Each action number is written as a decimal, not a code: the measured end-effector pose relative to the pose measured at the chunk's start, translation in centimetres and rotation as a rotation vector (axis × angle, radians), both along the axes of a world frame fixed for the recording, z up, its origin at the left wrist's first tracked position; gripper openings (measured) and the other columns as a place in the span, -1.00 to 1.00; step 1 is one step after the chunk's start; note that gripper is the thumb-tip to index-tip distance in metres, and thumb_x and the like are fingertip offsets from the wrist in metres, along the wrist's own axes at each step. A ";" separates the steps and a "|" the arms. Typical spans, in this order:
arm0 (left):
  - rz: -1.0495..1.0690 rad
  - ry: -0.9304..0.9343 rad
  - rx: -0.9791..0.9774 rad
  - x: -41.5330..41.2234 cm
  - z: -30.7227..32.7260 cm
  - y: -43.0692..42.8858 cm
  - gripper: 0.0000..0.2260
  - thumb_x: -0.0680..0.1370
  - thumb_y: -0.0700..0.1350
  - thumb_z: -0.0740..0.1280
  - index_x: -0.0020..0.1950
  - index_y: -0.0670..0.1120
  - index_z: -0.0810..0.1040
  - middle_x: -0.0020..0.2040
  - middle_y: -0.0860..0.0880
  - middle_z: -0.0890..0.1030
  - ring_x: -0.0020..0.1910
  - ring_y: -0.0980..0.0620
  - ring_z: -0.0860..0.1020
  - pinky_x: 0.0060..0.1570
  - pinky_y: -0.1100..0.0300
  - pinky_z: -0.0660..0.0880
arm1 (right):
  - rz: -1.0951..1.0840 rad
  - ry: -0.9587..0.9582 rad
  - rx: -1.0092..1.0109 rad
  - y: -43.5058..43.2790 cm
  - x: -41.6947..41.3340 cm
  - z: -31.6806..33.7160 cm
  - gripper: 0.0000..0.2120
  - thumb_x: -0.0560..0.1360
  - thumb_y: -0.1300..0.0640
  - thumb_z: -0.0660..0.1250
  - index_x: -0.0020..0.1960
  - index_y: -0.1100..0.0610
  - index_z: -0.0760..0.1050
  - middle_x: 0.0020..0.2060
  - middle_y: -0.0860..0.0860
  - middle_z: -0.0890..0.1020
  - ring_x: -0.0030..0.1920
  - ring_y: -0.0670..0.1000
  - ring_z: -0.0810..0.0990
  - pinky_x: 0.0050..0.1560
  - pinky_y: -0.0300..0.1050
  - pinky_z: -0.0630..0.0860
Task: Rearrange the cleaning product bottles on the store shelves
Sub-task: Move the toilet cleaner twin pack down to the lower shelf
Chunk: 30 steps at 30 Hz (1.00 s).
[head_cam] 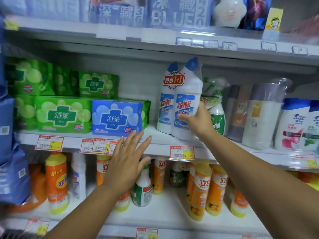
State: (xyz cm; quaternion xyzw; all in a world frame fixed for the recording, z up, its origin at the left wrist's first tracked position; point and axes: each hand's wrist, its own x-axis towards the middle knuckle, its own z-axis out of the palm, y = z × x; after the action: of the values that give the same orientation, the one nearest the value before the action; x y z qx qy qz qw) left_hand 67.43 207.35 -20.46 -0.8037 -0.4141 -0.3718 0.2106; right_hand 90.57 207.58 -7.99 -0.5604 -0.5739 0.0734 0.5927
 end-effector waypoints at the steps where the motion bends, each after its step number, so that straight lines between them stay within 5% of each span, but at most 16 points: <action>1: 0.001 0.002 -0.002 0.0 0.0 0.0 -0.49 0.55 0.18 0.02 0.48 0.08 0.15 0.51 0.00 0.20 0.50 -0.01 0.07 0.45 -0.01 -0.07 | 0.013 0.004 0.012 -0.5 0.1 0.2 -0.51 0.32 0.15 0.54 0.18 0.08 0.41 0.01 0.00 0.64 -0.03 0.02 0.64 -0.01 0.07 0.62; 6: 0.024 0.009 -0.021 0.0 0.0 0.0 -0.49 0.55 0.19 0.01 0.49 0.10 0.11 0.52 0.02 0.16 0.51 0.02 0.03 0.46 0.01 -0.09 | 0.085 0.058 0.048 -4.1 0.6 2.0 -0.57 0.34 0.15 0.53 0.11 0.03 0.42 -0.05 -0.09 0.63 -0.09 -0.08 0.63 -0.29 -0.26 0.56; 10: 0.007 0.006 -0.068 0.0 0.3 -0.3 -0.49 0.58 0.17 0.10 0.49 0.14 0.06 0.54 0.04 0.09 0.51 0.07 -0.07 0.48 0.02 -0.14 | 0.153 0.151 0.012 -6.9 1.2 2.6 -0.62 0.35 0.17 0.53 0.08 0.05 0.46 -0.02 0.00 0.66 -0.08 0.02 0.68 -0.11 0.00 0.65; 15: -0.058 -0.088 -0.134 0.2 1.0 -2.3 -0.45 0.54 0.25 0.04 0.50 0.16 0.02 0.53 0.13 -0.13 0.46 0.20 -0.26 0.44 0.16 -0.22 | 0.229 0.344 0.026 -10.5 2.6 1.4 -0.53 0.32 0.16 0.54 0.17 0.17 0.47 -0.01 0.05 0.69 -0.12 0.01 0.71 -0.17 -0.05 0.65; 21: -0.445 -0.517 -0.486 2.6 2.6 -7.1 -0.34 0.43 0.35 0.10 0.48 0.14 0.12 0.43 0.21 0.20 0.37 0.30 0.17 0.31 0.26 0.18 | 0.293 0.301 -0.011 -16.2 3.6 -2.7 -0.50 0.29 0.07 0.54 0.19 0.07 0.48 0.02 0.00 0.69 -0.02 0.04 0.69 -0.06 0.04 0.63; 24: -0.743 -0.617 -0.780 3.7 2.6 -8.8 -0.54 0.43 0.26 0.29 0.31 0.32 0.31 0.28 0.20 0.50 0.21 0.24 0.48 0.13 0.24 0.49 | 0.345 0.285 -0.040 -18.4 3.0 -6.5 -0.51 0.25 0.06 0.55 0.14 0.01 0.50 0.00 -0.02 0.70 -0.03 0.02 0.69 -0.12 -0.05 0.64; 30: -0.613 -0.646 -0.964 2.2 -5.2 -9.3 -0.53 0.38 -0.10 0.50 0.19 0.18 0.40 0.08 0.22 0.62 0.06 0.21 0.59 0.10 0.09 0.54 | 0.414 0.219 -0.195 -18.6 1.2 -16.4 -0.52 0.30 0.26 0.54 0.13 -0.02 0.49 -0.04 -0.03 0.70 -0.05 -0.02 0.69 -0.17 -0.22 0.60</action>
State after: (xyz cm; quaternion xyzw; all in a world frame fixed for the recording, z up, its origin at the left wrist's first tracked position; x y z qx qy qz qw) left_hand 69.61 198.09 -25.64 -0.7376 -0.3288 -0.4102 -0.4237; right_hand 91.81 188.95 -24.38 -0.4742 -0.5988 0.3084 0.5670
